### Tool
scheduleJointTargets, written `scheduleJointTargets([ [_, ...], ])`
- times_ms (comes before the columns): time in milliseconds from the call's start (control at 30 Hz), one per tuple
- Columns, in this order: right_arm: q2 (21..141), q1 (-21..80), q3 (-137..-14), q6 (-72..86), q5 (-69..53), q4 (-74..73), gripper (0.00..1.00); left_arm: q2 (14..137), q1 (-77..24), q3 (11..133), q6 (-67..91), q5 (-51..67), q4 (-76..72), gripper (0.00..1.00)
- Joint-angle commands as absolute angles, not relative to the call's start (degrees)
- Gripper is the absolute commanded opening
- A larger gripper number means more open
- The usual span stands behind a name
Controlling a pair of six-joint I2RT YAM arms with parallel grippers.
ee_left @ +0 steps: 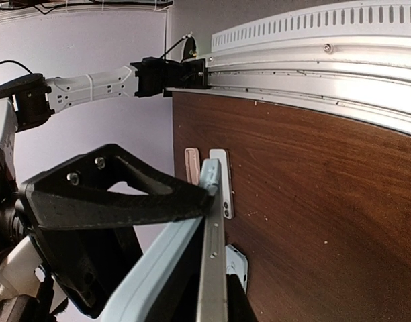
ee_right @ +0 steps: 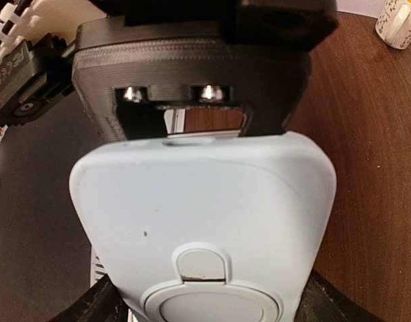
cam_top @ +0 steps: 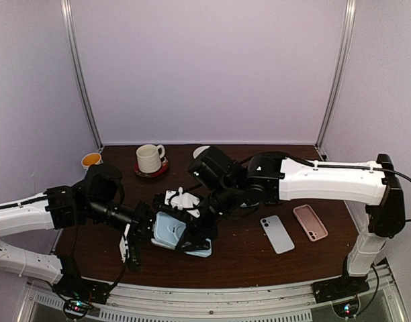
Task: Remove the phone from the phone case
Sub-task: Remove the phone case from the phone.
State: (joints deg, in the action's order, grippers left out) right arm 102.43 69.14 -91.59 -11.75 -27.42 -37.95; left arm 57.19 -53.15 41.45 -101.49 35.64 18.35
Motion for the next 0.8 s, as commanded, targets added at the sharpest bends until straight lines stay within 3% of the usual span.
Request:
scheduleJointTargets([
  [0, 99.1, 69.4, -89.4, -10.9, -28.7, -36.9, 0.75, 55.5, -53.3, 41.5, -102.0, 34.9, 14.3, 0.00],
  [433, 95.0, 68.7, -83.1, -7.8, -29.1, -30.3, 0.74, 55.4, -53.3, 41.4, -101.2, 34.9, 13.9, 0.00],
  [767, 97.4, 68.8, -86.0, -6.9, -30.7, -31.0, 0.90, 55.3, -53.3, 41.2, -101.0, 35.5, 13.5, 0.00],
])
